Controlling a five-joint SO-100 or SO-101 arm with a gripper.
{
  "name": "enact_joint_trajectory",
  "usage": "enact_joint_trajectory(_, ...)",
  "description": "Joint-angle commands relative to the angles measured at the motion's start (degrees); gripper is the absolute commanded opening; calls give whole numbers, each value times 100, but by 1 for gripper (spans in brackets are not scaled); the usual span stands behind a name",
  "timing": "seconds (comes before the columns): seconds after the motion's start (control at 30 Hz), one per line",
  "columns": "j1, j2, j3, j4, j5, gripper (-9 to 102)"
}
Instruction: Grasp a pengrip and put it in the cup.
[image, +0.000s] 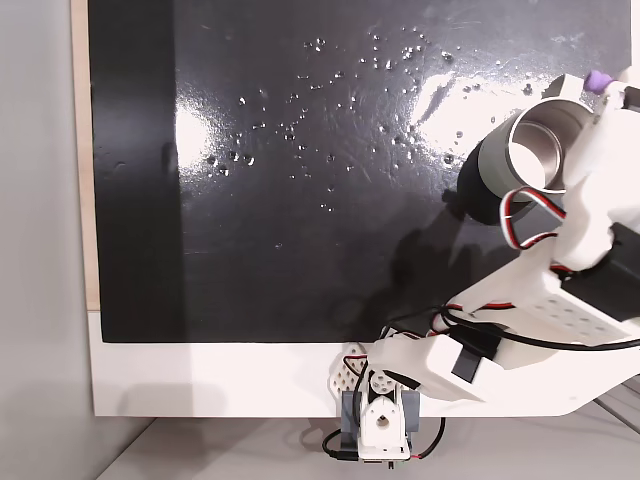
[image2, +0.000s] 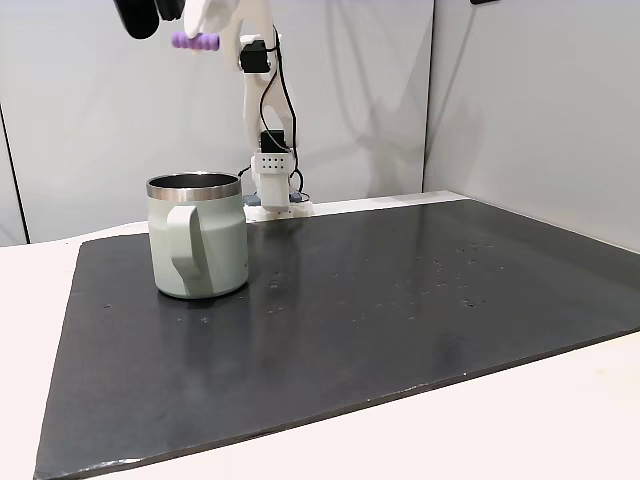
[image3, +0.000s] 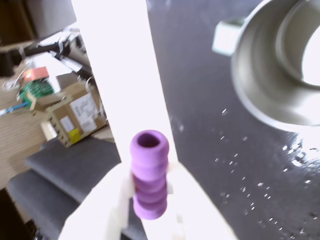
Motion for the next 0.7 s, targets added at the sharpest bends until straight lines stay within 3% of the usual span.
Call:
enact_joint_trajectory(0.0, 387, 149, 79, 18, -246, 0)
enact_joint_trajectory(0.67, 325, -343, 1925, 44, -1204, 0)
